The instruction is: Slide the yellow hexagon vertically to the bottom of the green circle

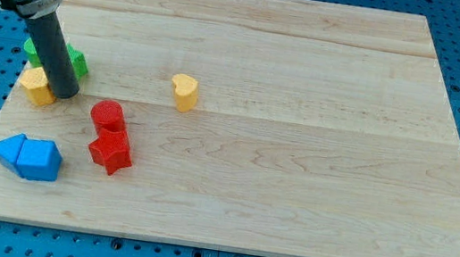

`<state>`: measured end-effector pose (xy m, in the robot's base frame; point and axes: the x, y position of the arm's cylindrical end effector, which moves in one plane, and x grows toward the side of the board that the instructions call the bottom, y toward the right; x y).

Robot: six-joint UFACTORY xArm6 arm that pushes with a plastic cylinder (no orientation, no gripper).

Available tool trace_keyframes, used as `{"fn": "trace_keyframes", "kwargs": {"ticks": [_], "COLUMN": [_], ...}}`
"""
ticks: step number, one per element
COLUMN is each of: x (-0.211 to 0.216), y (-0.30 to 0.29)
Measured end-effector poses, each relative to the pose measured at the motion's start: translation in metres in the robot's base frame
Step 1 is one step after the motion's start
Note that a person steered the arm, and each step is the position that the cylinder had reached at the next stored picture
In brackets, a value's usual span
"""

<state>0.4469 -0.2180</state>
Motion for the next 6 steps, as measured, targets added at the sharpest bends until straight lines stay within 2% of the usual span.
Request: {"fn": "trace_keyframes", "kwargs": {"ticks": [1,2,3,4,6], "x": [0.0,-0.01,-0.058,-0.1,-0.095], "y": [0.005,0.079,0.083,0.06,-0.012]}}
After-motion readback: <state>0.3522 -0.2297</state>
